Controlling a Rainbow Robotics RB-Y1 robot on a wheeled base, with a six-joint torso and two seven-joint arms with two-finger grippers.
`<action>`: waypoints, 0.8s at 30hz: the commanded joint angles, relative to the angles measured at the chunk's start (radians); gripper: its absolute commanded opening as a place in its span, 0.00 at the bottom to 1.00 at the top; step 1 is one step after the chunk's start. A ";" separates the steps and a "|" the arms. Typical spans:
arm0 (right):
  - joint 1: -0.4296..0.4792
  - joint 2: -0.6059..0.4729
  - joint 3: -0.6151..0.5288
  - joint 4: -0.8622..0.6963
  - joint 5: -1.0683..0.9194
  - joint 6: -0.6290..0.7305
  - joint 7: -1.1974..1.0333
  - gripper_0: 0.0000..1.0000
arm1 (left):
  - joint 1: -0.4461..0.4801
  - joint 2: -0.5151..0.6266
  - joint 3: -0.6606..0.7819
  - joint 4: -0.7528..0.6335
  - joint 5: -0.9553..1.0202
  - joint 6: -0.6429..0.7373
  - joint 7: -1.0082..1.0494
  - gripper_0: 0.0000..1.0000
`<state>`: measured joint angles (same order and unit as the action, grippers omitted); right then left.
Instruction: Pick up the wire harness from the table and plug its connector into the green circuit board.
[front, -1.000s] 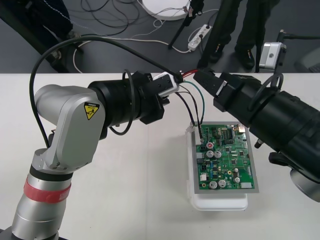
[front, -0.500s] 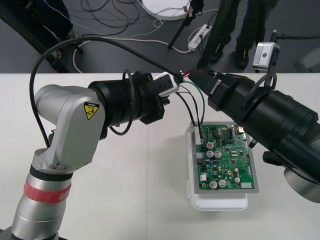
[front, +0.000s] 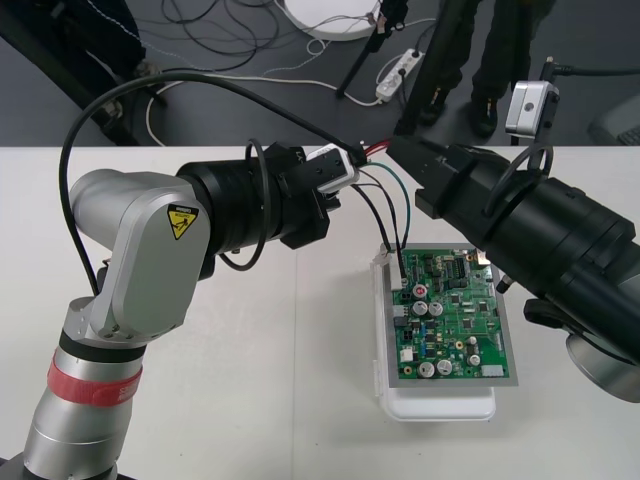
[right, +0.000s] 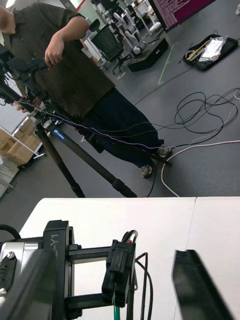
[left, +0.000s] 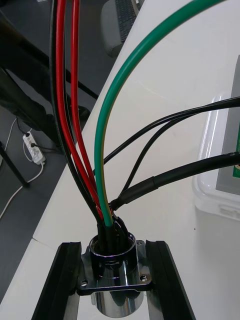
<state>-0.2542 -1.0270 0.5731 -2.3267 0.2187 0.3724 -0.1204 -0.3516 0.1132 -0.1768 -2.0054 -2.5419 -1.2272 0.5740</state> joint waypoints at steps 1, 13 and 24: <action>-0.034 0.010 0.005 -0.006 -0.007 0.005 -0.022 0.00 | 0.010 0.019 -0.016 -0.044 0.015 0.055 0.055 0.01; -0.033 0.010 0.002 -0.006 0.013 0.002 -0.024 0.00 | 0.011 0.019 -0.016 -0.042 0.019 0.055 0.055 0.25; -0.034 0.010 0.001 -0.006 0.031 -0.004 -0.030 0.00 | 0.011 0.019 -0.016 -0.044 0.022 0.055 0.047 1.00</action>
<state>-0.2562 -1.0248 0.5731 -2.3242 0.2338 0.3725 -0.1205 -0.3516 0.1133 -0.1768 -2.0054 -2.5360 -1.2272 0.5740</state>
